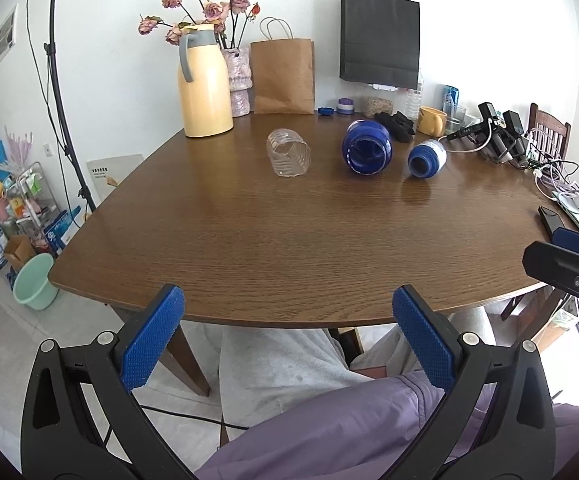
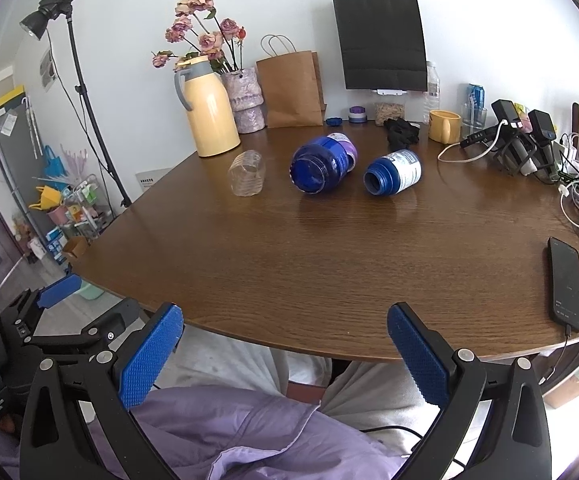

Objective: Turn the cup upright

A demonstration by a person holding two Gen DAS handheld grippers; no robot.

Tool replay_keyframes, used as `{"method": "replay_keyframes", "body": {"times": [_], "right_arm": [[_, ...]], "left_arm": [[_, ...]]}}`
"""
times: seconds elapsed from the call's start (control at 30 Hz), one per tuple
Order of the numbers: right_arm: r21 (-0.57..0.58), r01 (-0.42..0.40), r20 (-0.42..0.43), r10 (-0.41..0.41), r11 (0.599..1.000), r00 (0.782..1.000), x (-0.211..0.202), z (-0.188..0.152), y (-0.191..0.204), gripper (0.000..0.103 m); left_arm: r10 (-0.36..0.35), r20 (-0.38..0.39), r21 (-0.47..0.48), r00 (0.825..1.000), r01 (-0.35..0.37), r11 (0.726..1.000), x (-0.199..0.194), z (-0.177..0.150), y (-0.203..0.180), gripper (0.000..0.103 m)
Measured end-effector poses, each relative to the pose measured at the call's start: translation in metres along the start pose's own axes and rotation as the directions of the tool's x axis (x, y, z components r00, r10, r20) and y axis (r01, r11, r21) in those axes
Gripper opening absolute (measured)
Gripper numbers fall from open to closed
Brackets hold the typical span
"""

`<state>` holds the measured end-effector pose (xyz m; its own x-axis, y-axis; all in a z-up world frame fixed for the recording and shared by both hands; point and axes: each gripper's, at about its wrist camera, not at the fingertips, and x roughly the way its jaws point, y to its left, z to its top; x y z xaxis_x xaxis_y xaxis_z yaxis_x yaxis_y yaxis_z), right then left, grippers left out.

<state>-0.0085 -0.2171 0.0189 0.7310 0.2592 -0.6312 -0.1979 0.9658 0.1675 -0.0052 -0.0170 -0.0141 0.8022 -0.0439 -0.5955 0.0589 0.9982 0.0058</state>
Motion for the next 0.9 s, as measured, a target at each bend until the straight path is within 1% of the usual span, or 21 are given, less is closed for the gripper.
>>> {"method": "replay_keyframes", "body": {"times": [0.1, 0.3, 0.47, 0.63, 0.77, 0.9], "right_arm": [[-0.003, 0.004, 0.005, -0.004, 1.0, 1.0, -0.001, 0.0, 0.0, 0.103], [0.008, -0.007, 0.012, 0.007, 1.0, 1.0, 0.0, -0.004, -0.003, 0.103], [0.039, -0.019, 0.028, 0.018, 0.999, 0.999, 0.0, -0.007, -0.012, 0.103], [0.075, -0.032, 0.024, 0.03, 0.997, 0.999, 0.005, -0.011, -0.019, 0.103], [0.076, -0.036, 0.013, 0.036, 0.996, 0.999, 0.009, -0.011, -0.018, 0.103], [0.054, -0.04, 0.018, 0.039, 0.998, 0.999, 0.007, -0.013, -0.012, 0.103]], "left_arm": [[0.008, 0.017, -0.015, 1.0, -0.007, 1.0, -0.002, 0.001, 0.005, 0.103], [0.008, 0.006, -0.009, 1.0, -0.008, 1.0, -0.001, 0.002, 0.003, 0.103], [0.024, 0.009, 0.02, 1.0, -0.024, 1.0, -0.002, 0.002, -0.002, 0.103], [0.037, 0.014, 0.044, 0.999, -0.037, 0.998, -0.004, 0.005, -0.005, 0.103], [0.028, 0.015, 0.058, 1.0, -0.029, 0.998, -0.004, 0.005, -0.007, 0.103], [0.032, -0.005, 0.048, 0.999, -0.032, 0.998, 0.0, 0.009, -0.004, 0.103]]}}
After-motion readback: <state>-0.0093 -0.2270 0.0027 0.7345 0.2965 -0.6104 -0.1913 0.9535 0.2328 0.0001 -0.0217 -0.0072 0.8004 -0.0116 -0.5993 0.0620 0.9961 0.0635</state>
